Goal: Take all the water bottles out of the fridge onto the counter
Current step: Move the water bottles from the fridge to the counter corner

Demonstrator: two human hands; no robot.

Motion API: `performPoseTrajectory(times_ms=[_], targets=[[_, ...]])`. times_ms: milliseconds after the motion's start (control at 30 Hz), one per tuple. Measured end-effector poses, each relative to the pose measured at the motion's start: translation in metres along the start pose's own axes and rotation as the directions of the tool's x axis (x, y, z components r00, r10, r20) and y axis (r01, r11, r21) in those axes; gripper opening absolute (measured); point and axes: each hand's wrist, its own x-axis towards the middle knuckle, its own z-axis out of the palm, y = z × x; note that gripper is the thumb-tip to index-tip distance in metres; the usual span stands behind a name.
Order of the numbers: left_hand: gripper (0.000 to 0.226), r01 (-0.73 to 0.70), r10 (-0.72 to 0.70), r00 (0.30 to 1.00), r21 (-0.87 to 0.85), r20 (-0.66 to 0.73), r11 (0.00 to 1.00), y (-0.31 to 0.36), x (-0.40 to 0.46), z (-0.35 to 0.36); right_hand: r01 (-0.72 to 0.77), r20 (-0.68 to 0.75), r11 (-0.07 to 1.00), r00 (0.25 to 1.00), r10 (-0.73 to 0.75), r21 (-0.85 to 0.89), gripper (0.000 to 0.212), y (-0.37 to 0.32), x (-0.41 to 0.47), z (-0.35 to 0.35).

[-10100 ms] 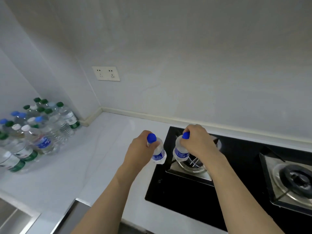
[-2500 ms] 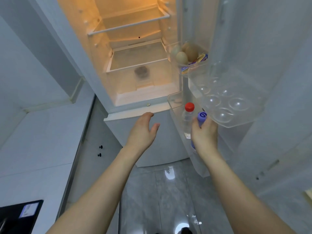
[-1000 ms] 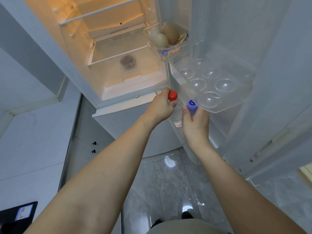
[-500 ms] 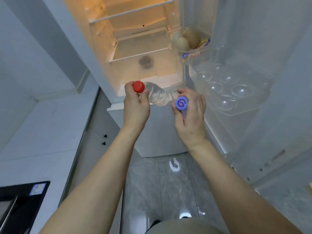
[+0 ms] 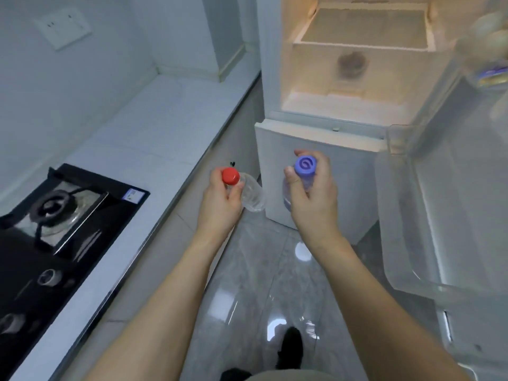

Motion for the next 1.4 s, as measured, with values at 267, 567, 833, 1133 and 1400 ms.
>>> performPoseTrajectory(times_ms=[267, 567, 833, 1133, 1400], targets=[[0.024, 0.221, -0.212, 0.972, 0.080, -0.102, 0.972, -0.060, -0.056, -0.097, -0.166, 0.303, 0.985, 0.937, 0.173, -0.047, 0.023, -0.020, -0.060, 0.080], [0.022, 0.398, -0.376, 0.890, 0.037, -0.260, 0.917, -0.115, -0.165, -0.230, -0.113, 0.544, 0.993, 0.836, 0.074, 0.039, 0.023, -0.100, -0.162, 0.156], [0.028, 0.467, -0.415, 0.797, 0.010, -0.438, 0.884, -0.144, -0.276, -0.342, -0.098, 0.706, 0.983, 0.707, -0.040, 0.154, 0.021, -0.179, -0.276, 0.204], [0.031, 0.558, -0.471, 0.653, -0.044, -0.592, 0.829, -0.181, -0.410, -0.432, -0.077, 0.819, 0.963, 0.546, -0.176, 0.258, 0.021, -0.252, -0.392, 0.254], [0.029, 0.623, -0.581, 0.462, -0.221, -0.670, 0.750, -0.210, -0.476, -0.470, -0.020, 0.911, 0.956, 0.310, -0.271, 0.291, 0.017, -0.290, -0.465, 0.307]])
